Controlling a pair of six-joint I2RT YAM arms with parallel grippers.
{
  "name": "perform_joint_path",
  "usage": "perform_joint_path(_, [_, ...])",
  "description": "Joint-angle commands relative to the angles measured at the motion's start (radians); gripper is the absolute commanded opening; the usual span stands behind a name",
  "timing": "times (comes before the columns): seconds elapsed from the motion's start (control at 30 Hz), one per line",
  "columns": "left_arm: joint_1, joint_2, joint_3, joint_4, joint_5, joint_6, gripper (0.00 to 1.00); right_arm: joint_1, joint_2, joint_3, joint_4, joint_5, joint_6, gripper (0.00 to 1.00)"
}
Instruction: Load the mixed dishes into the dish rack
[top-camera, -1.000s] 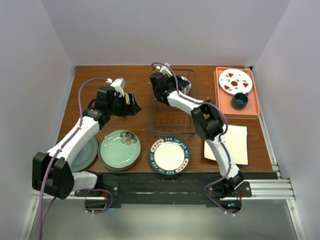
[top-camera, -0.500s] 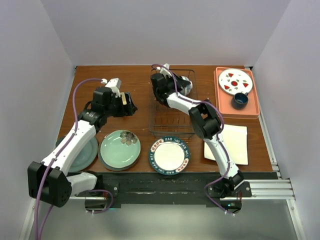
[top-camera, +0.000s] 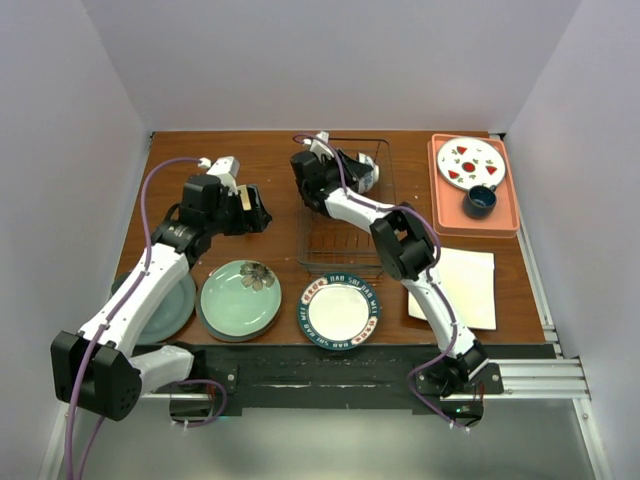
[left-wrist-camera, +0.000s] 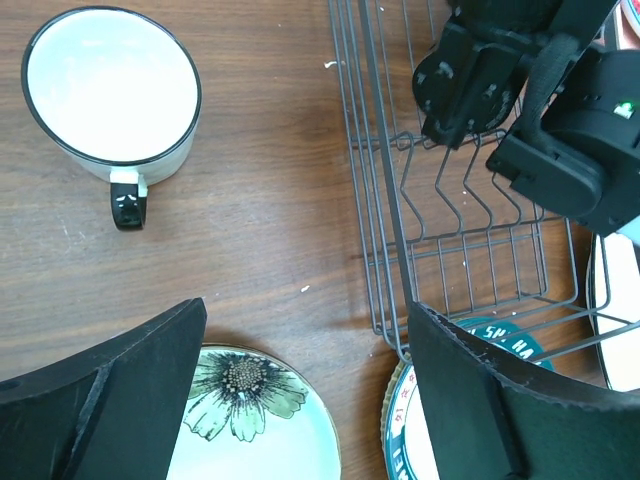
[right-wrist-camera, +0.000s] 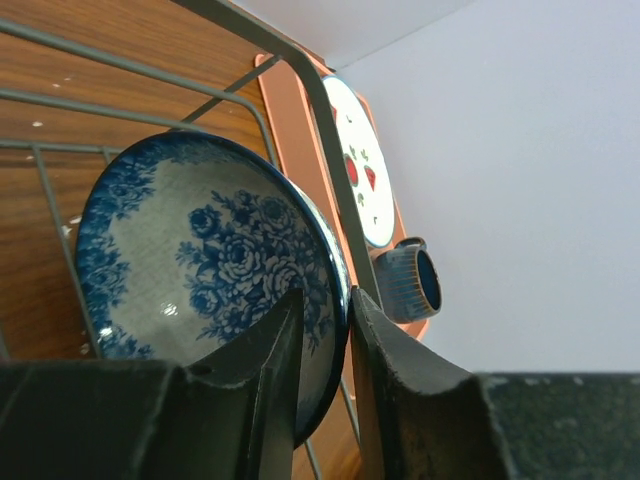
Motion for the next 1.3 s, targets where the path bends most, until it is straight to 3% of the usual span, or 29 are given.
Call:
perform_joint_path(0.0, [-0.001, -0.022, 0.042, -0.001, -0.011, 0.002, 0.87, 0.022, 0.021, 0.06, -0.103, -0.02, 0.077, 0.29])
perform_joint_path(0.23, [-0.001, -0.027, 0.046, -0.005, -0.019, 0.002, 0.88, 0.028, 0.004, 0.14, -0.349, -0.115, 0.33, 0.47])
perform_joint_path(0.37, [-0.001, -0.03, 0.049, -0.007, -0.026, 0.004, 0.88, 0.027, -0.016, 0.177, -0.511, -0.269, 0.473, 0.54])
perform_joint_path(0.6, [-0.001, -0.033, 0.049, -0.015, -0.034, 0.002, 0.88, 0.028, -0.071, 0.171, -0.59, -0.434, 0.619, 0.64])
perform_joint_path(0.77, [-0.001, -0.032, 0.051, -0.018, -0.043, 0.002, 0.88, 0.03, -0.119, 0.16, -0.622, -0.541, 0.689, 0.84])
perform_joint_path(0.97, [-0.001, -0.03, 0.052, -0.018, -0.046, 0.004, 0.88, 0.03, -0.149, 0.164, -0.651, -0.687, 0.739, 0.96])
perform_joint_path(1.27, [-0.001, -0.03, 0.057, -0.025, -0.054, 0.013, 0.89, 0.03, -0.227, 0.117, -0.674, -0.819, 0.823, 0.95])
